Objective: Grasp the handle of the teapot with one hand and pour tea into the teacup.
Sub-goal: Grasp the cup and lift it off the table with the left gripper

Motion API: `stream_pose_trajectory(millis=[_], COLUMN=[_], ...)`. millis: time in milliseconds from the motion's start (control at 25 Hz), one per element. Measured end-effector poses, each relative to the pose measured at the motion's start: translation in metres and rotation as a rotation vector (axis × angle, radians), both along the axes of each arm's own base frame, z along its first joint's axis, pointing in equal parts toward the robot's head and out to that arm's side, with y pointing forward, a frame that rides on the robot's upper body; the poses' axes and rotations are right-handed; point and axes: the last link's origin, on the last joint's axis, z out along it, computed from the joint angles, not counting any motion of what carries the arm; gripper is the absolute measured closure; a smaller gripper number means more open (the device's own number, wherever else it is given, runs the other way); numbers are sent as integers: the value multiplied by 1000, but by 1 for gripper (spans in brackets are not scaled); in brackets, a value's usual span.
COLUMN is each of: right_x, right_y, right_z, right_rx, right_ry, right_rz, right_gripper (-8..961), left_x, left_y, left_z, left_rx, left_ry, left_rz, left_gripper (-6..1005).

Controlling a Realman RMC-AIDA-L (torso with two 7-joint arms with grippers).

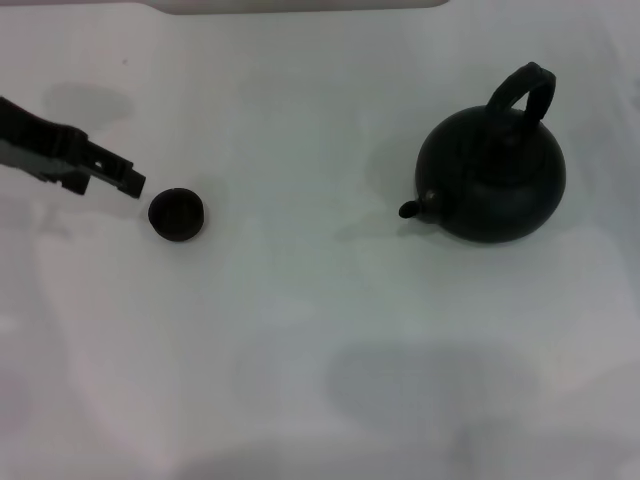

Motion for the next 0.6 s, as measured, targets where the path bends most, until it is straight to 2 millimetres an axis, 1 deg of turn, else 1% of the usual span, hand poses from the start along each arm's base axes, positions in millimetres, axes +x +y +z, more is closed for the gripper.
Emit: stream_pose_trajectory(millis=[200, 440, 600], right_x=[1, 0, 0], right_y=[1, 0, -1], right_z=[5, 2, 0], right_rx=[1, -17, -19], right_ry=[-11, -25, -22], right_rz=[3, 10, 12], right_gripper=[69, 71, 70], left_x=[-7, -15, -22], left_y=[-3, -2, 1], left_z=[-8, -22, -25], left_rx=[-1, -6, 2], left_ry=[-1, 23, 54], left_rz=[48, 70, 83], left_gripper=[123, 124, 124])
